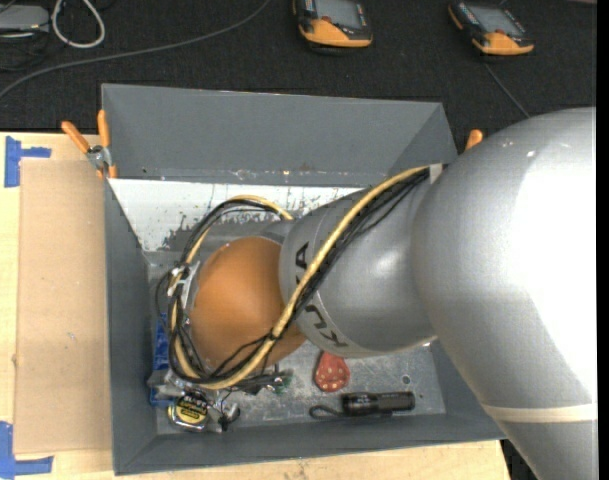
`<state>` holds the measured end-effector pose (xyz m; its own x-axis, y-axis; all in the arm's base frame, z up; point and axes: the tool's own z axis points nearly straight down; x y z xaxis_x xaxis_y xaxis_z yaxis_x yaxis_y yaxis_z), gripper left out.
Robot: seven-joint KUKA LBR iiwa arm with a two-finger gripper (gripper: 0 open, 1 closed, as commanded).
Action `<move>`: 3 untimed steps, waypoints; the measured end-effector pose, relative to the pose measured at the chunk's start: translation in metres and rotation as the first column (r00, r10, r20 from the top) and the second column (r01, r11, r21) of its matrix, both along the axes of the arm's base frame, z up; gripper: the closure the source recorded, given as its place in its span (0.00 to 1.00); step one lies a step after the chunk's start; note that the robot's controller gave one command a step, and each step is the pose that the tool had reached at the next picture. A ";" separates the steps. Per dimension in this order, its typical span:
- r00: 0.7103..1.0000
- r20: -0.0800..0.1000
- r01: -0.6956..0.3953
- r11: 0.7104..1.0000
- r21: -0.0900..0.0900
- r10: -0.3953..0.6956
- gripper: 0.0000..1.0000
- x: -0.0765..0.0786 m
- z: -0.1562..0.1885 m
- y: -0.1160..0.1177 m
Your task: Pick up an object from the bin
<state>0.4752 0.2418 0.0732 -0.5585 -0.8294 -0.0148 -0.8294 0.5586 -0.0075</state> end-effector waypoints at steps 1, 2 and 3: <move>1.000 0.000 0.000 1.000 0.000 0.000 1.00 0.000 0.000 0.000; 1.000 -0.011 0.002 1.000 -0.004 -0.002 1.00 -0.003 0.024 0.000; 1.000 -0.010 0.001 1.000 -0.003 -0.001 1.00 -0.003 0.046 0.000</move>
Offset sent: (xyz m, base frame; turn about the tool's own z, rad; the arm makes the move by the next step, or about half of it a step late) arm -0.0001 0.0001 0.0471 0.0004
